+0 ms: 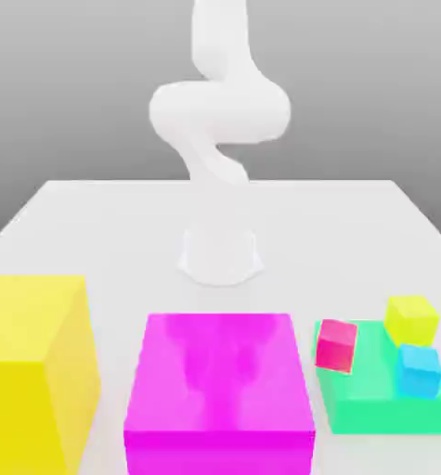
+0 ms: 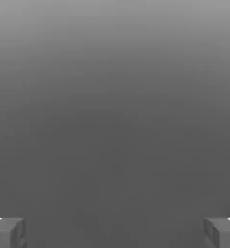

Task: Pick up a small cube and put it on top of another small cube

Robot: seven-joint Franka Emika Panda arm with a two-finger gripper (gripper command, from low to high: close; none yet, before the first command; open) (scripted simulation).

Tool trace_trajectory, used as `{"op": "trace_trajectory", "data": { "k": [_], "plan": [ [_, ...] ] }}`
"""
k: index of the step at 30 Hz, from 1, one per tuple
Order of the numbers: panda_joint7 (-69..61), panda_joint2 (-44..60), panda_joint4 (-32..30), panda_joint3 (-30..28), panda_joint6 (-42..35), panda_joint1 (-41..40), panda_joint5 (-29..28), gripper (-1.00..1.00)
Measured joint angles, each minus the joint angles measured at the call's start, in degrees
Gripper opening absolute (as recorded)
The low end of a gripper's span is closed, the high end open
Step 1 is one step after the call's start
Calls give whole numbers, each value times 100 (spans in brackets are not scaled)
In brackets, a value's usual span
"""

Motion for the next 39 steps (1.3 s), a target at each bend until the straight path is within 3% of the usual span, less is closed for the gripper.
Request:
{"op": "trace_trajectory", "data": {
  "k": [14,23,28,35,39],
  "plan": [
    [1032,1612,-1062,-783,669,-1711,-720,0],
    [1890,2946,-2098,-1411,1519,-2593,-780,0],
    [2256,3716,-2727,-1779,2105,-2891,-453,0],
    [3512,4288,-3473,-1662,3316,-2787,-36,0],
    [2962,4962,-3393,-1202,3910,-2978,899,0]
  ]
}}
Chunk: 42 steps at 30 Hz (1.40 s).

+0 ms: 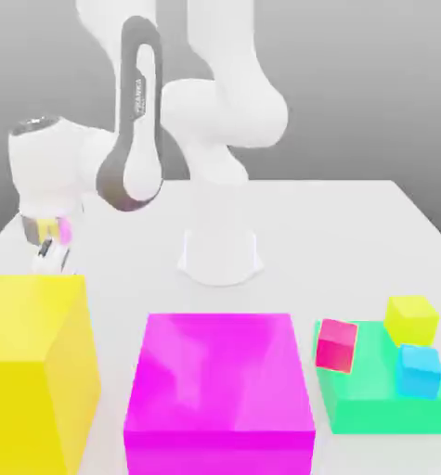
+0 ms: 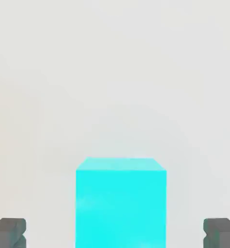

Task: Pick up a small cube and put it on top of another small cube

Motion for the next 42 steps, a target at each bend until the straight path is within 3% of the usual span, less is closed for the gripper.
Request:
{"op": "trace_trajectory", "data": {
  "k": [4,5,13,17,21,29,32,42],
  "plan": [
    [-471,738,131,965,607,-827,612,0],
    [-513,870,150,1118,718,-977,651,-100],
    [-421,754,132,1036,629,-911,551,-100],
    [145,62,4,523,77,-586,-195,-100],
    [562,-634,-121,479,-506,-764,-796,-100],
    [1792,-1499,1188,390,-1475,-782,447,-100],
    [2317,-1581,1655,756,-1846,-406,750,-100],
    [3707,-1172,2441,2585,-2811,1183,572,-100]
  ]
}}
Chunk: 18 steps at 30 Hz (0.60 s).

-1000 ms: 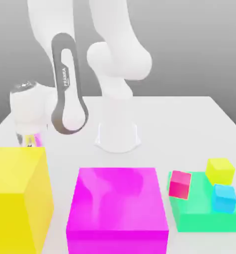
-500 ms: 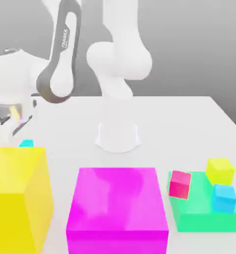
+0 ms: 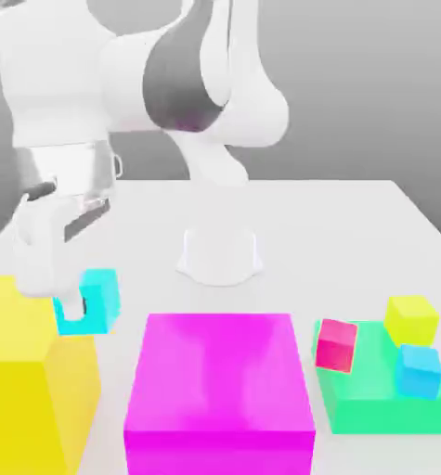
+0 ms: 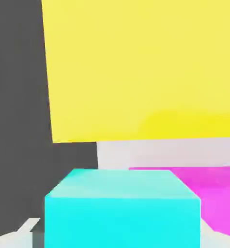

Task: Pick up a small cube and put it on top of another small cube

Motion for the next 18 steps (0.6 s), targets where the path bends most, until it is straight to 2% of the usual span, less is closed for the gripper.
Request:
{"op": "trace_trajectory", "data": {
  "k": [7,10,13,18],
  "plan": [
    [791,219,289,1097,-504,1415,-281,-100],
    [1216,490,447,1543,-642,2269,-749,-100],
    [1358,558,308,1564,-513,2651,-1153,-100],
    [1614,964,182,1385,-18,2654,-1593,-100]
  ]
}}
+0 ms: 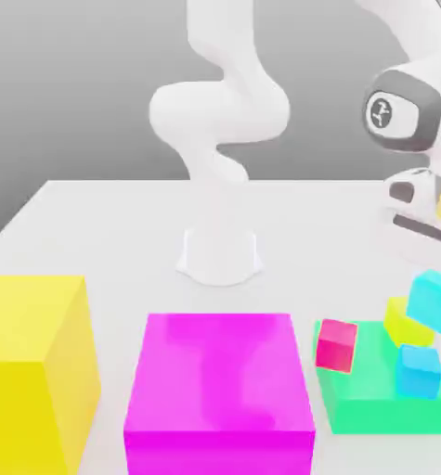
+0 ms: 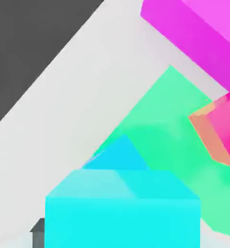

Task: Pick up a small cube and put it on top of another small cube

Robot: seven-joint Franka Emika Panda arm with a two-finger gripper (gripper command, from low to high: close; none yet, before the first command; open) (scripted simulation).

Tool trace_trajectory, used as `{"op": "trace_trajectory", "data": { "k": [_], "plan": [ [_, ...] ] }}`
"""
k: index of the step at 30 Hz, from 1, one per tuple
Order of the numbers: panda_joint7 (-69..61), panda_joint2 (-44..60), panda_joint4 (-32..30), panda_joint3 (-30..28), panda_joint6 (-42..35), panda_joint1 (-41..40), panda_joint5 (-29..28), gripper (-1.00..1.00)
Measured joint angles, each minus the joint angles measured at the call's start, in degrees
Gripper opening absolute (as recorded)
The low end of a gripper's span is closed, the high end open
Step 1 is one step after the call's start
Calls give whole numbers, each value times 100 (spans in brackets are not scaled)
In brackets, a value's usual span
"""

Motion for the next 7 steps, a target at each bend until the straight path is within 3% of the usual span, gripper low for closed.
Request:
{"op": "trace_trajectory", "data": {
  "k": [3,4,7],
  "plan": [
    [197,356,-68,-67,375,55,-277,-100],
    [257,460,-87,-87,480,76,-357,100],
    [257,460,-87,-87,480,76,-357,100]
  ]
}}
